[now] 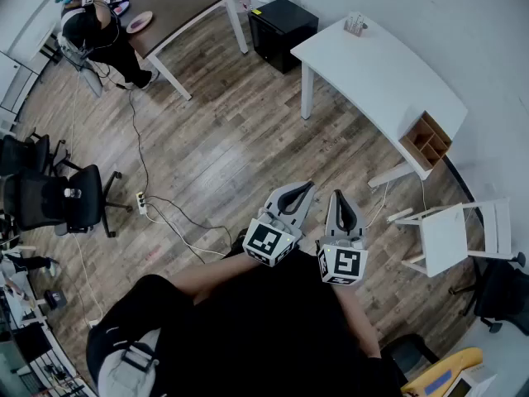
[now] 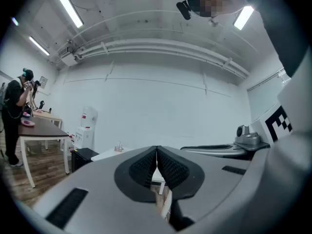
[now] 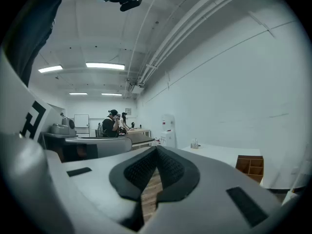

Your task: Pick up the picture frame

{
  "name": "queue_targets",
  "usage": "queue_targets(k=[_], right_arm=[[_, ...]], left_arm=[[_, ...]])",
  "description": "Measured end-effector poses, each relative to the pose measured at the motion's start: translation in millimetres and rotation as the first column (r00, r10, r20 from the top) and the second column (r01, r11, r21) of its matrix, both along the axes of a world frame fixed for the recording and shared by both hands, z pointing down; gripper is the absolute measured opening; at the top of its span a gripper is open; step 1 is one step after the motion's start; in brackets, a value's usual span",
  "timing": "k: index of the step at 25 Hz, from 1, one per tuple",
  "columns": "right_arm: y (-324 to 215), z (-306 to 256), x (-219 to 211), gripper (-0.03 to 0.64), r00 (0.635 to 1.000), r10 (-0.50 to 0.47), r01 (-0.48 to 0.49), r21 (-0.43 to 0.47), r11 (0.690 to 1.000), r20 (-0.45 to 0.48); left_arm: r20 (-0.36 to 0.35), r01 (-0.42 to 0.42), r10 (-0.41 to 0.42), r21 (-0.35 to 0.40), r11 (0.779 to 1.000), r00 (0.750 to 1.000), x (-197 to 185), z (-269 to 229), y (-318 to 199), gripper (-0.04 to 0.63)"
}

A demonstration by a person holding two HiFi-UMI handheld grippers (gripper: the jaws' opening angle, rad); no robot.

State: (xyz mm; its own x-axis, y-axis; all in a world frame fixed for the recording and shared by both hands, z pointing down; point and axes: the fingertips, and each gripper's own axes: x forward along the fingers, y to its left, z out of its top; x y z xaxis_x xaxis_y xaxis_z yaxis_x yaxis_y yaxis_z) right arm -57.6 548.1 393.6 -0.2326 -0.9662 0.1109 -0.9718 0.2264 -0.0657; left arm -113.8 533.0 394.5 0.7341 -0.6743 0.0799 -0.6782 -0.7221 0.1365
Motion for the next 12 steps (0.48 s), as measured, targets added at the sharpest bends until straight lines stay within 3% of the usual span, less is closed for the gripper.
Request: queue_targets(k=[6,12], right_arm=[[1.4,6.0,13.8,0.034,0.999,-0.015,0.015,0.006,1.0,0.041],[0.7,27.0,24.1,0.035,0.997,-0.016,0.021,-0.065,0.998,0.081]], left_arm=[[0.006,0.027,-0.026,-0.005,1.0,1.0,7.6,3.8,-3.0,0.015],[0.007,0.045,-0.044,-0.048,0.998,0.999,8.0,13.3,-13.2,0.015]])
